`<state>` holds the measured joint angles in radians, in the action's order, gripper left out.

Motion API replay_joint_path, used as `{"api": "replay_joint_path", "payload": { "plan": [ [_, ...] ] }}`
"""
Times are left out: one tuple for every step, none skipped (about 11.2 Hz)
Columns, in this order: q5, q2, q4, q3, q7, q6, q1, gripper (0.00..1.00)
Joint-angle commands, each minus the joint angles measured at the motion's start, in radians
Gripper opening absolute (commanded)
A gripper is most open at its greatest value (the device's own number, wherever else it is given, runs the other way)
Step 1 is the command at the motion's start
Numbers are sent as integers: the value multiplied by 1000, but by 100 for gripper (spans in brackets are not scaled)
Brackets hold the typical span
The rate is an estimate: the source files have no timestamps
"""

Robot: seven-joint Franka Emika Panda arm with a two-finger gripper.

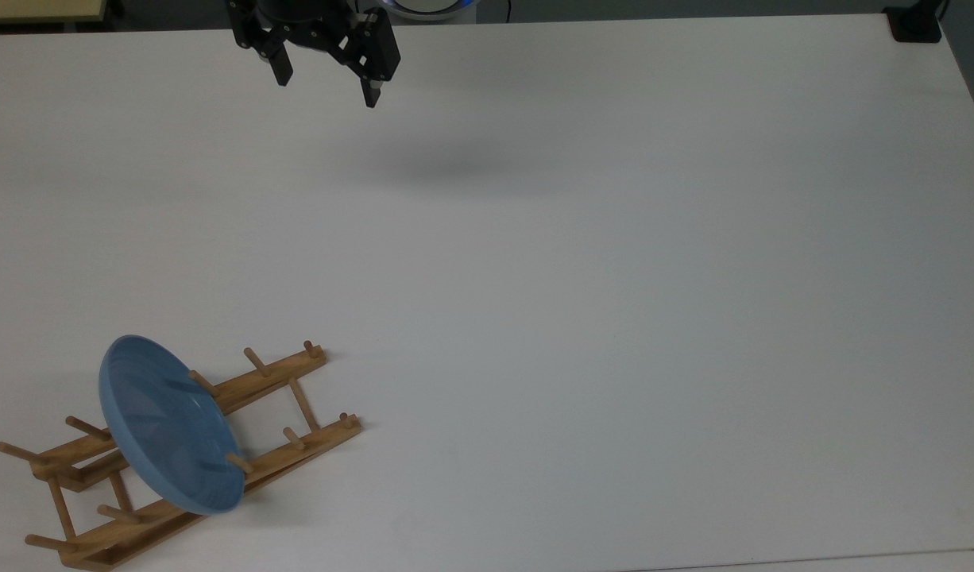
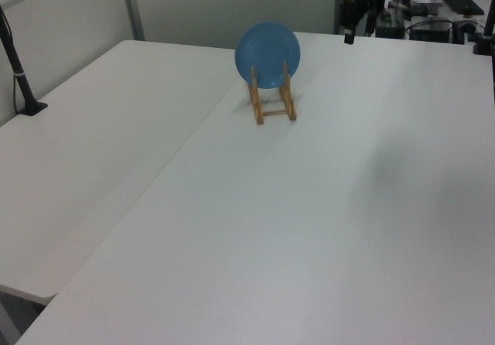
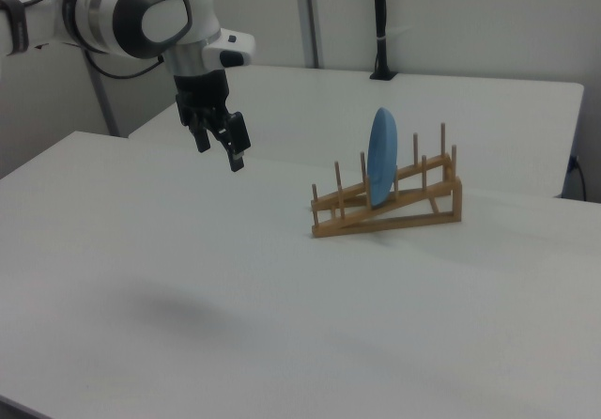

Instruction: Pick plate from plate rack

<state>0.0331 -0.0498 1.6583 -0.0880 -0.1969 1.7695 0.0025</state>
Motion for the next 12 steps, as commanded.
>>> {"api": "replay_joint_path", "payload": {
  "plan": [
    [24, -21, -12, -1, 46, -35, 5, 100],
    [24, -19, -12, -1, 51, -35, 4, 100],
    [24, -19, -12, -1, 51, -35, 4, 100],
    [24, -19, -12, -1, 53, -36, 4, 100],
    [24, -19, -12, -1, 50, -38, 4, 100],
    [24, -19, -14, -1, 44, -38, 5, 100],
    [24, -19, -14, -1, 44, -38, 4, 100],
    [22, -19, -15, -1, 53, -38, 1, 100],
    [22, -18, -15, -1, 54, -38, -1, 100],
    [19, -19, -15, -1, 56, -35, 1, 100],
    [13, -19, -15, -1, 56, -35, 1, 100],
    [10, -18, -15, -2, 56, -35, -1, 100]
  ]
}}
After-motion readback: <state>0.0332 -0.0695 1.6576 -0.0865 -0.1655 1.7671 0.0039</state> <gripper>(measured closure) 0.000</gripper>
